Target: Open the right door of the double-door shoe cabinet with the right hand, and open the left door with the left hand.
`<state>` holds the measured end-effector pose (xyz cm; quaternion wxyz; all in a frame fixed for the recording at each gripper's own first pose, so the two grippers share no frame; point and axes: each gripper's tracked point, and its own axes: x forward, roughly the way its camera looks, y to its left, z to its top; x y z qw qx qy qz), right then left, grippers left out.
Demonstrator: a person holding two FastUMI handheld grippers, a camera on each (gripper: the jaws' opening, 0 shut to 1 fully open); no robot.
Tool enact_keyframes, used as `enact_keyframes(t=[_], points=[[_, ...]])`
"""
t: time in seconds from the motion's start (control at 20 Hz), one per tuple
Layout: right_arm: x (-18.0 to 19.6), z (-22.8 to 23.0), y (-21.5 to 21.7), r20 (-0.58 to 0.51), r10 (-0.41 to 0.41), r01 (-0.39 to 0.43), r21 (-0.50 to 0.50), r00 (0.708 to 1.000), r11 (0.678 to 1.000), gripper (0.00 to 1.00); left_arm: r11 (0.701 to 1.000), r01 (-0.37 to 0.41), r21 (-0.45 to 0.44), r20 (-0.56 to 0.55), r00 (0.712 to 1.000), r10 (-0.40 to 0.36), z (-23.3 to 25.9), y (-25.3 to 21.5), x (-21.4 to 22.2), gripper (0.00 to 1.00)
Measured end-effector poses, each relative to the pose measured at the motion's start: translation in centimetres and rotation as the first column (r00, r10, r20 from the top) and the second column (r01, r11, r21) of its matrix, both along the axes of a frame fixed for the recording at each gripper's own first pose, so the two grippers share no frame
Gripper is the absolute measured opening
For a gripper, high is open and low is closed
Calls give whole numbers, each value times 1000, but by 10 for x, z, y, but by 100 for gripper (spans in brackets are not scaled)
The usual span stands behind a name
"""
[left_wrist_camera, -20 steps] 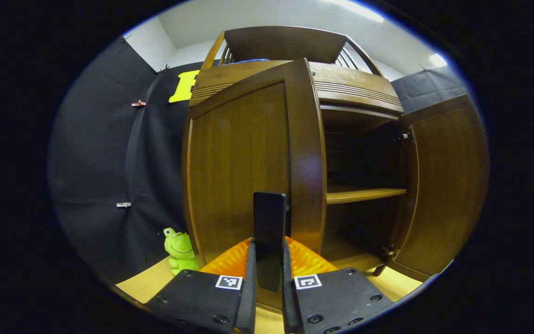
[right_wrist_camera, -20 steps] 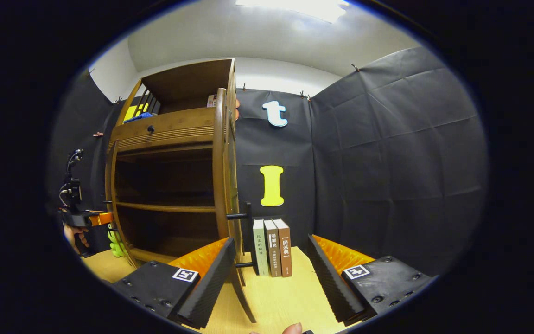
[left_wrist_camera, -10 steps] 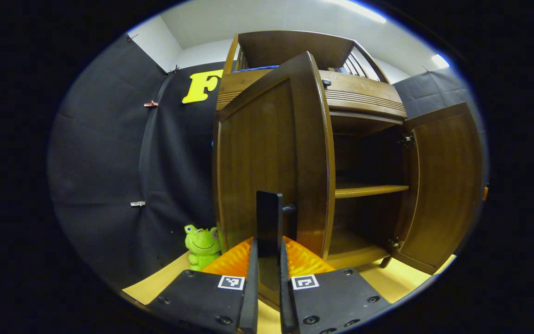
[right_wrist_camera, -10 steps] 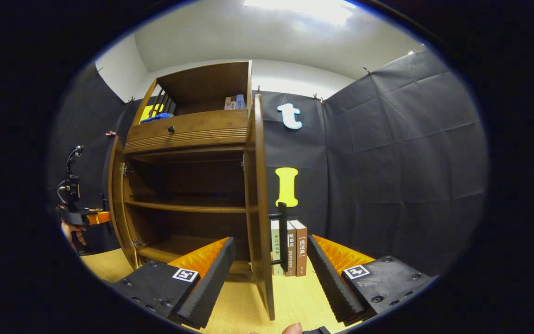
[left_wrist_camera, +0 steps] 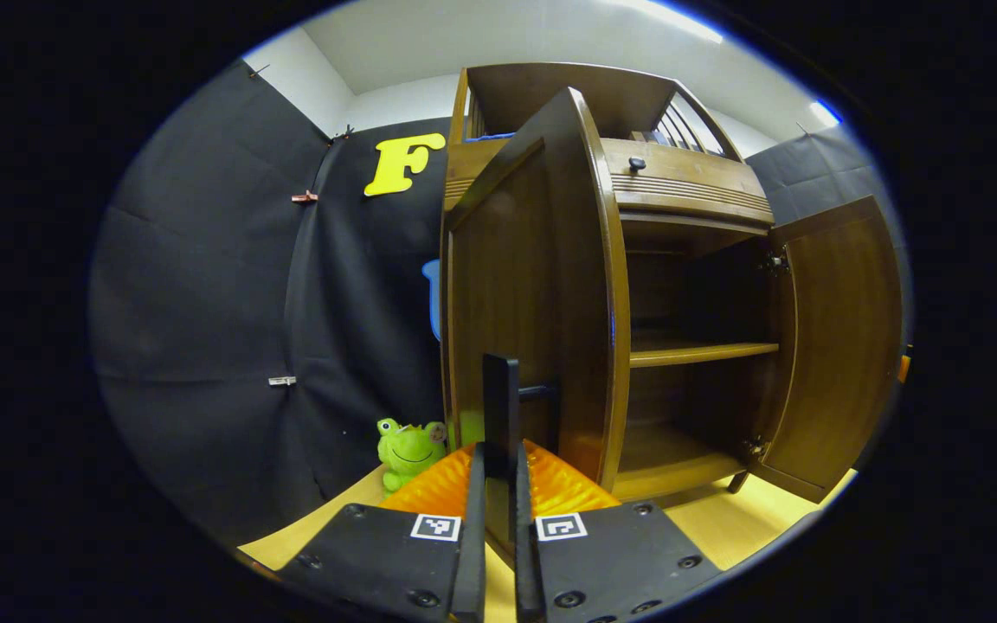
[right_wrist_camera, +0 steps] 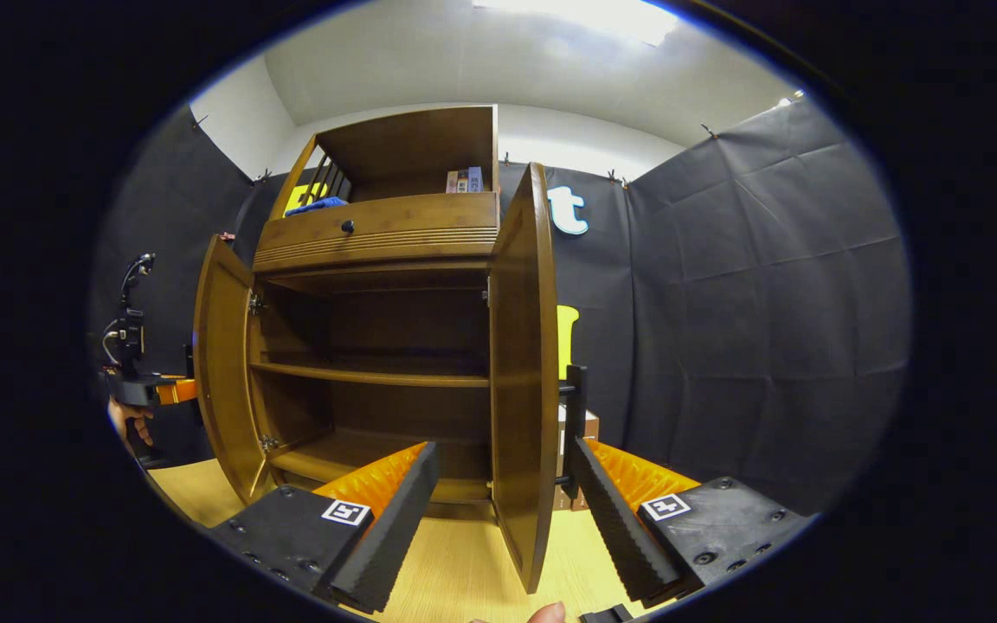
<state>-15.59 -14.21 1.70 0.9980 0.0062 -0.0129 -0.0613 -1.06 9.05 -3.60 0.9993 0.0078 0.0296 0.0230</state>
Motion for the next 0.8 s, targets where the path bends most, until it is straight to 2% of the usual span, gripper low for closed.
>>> enact_keyframes(t=[0.45,0.6,0.8], points=[[6,3,24,7,13,-13,3,1000,1000,98,1000,-15,-11,-27,1000,14,-11,42,-16,13],[9,3,35,4,22,-22,-7,1000,1000,98,999,-41,-9,-25,999,41,-12,63,-20,12],[14,-1,50,-4,42,-42,-13,999,999,98,997,-69,-26,-23,997,69,-10,90,-29,7]])
